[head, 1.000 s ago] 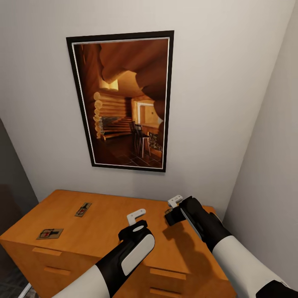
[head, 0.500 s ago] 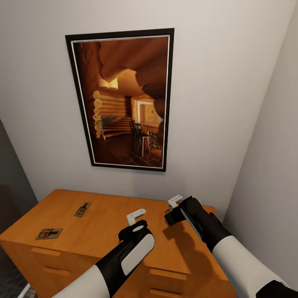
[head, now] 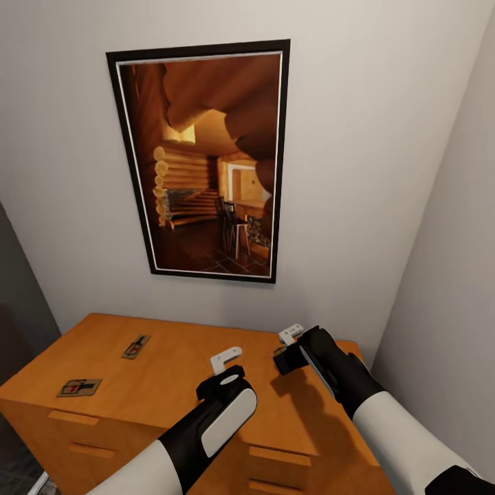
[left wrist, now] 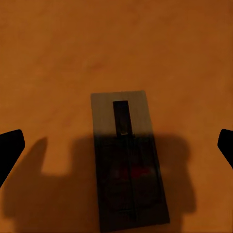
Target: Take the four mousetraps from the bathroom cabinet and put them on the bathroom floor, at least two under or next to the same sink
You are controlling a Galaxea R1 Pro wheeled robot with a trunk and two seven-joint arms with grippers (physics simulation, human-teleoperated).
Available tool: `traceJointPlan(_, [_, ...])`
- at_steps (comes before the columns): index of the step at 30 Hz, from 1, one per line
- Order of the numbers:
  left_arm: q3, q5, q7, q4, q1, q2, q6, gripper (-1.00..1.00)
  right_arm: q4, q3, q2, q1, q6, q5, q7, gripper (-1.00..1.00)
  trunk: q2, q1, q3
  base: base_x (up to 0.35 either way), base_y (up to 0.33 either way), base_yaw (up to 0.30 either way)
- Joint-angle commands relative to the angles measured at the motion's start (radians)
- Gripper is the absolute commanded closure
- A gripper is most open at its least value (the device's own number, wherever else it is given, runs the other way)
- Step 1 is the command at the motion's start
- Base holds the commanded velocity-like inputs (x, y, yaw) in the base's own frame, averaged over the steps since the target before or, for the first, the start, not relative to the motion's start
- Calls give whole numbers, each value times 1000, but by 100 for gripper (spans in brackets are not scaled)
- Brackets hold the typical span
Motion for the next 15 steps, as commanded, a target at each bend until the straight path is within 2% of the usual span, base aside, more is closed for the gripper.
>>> traceJointPlan(1, [-1,0,6,-1,-1,0,10,-100,-1,1,0,-1,3,7,6,100,-9,4,-5,0,0,0])
traceJointPlan(15, [3,0,6,1,-1,0,9,-100,-1,1,0,-1,3,7,6,100,-107,58,-49,0,0,0])
